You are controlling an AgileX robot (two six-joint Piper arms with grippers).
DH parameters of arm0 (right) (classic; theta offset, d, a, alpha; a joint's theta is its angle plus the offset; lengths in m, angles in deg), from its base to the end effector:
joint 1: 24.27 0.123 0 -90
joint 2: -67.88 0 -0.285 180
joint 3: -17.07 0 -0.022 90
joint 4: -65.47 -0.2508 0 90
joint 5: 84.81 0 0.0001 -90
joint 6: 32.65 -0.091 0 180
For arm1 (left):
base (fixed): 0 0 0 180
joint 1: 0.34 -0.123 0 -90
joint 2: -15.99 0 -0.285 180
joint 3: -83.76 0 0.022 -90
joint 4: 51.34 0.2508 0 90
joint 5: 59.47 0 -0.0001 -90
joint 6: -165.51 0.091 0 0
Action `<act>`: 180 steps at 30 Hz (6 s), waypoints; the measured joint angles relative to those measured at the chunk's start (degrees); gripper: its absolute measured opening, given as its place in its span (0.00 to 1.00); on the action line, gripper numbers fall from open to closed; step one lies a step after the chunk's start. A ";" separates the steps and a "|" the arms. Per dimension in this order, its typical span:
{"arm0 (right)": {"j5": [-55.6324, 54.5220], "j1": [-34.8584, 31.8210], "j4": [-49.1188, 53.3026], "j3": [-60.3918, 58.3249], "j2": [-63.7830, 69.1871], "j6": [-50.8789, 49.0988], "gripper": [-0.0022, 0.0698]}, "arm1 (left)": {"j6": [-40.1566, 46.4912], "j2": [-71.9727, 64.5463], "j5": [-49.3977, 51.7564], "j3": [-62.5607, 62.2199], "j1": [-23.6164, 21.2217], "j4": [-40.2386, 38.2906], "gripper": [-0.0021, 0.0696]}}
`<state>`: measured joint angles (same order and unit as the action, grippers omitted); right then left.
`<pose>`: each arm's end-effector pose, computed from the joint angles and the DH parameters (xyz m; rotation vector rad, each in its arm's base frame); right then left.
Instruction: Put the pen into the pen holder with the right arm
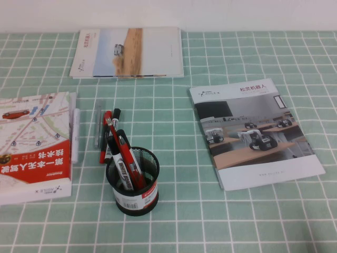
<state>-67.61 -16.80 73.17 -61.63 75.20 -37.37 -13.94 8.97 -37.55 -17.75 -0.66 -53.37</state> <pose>0.0545 0.0035 0.1780 -0.1303 1.7941 0.0246 0.0522 -0.0009 0.1721 -0.0179 1.8747 -0.0246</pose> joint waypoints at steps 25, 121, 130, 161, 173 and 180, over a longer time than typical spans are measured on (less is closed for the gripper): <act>1.94 0.00 0.08 0.00 0.00 0.00 0.00 | 0.00 0.00 0.00 0.00 0.00 0.00 0.02; 1.99 0.00 -3.19 -0.02 0.00 0.00 0.00 | 0.00 0.00 0.00 0.00 0.00 0.00 0.02; -13.52 0.00 -19.65 -0.12 0.00 0.00 0.00 | 0.00 0.00 0.00 0.00 0.00 0.00 0.02; 25.97 0.00 -32.14 33.72 42.97 0.60 0.00 | 0.00 0.00 0.00 0.00 0.00 0.00 0.02; 27.85 12.20 -26.40 54.33 70.48 -0.62 0.00 | 0.00 0.00 0.00 0.00 0.00 0.00 0.02; 27.72 21.06 -22.01 69.18 86.71 -4.16 0.00 | 0.00 0.00 0.00 0.00 0.00 0.00 0.02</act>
<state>-39.89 4.26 51.16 7.54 161.91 -41.53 -13.94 8.97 -37.55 -17.75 -0.66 -53.37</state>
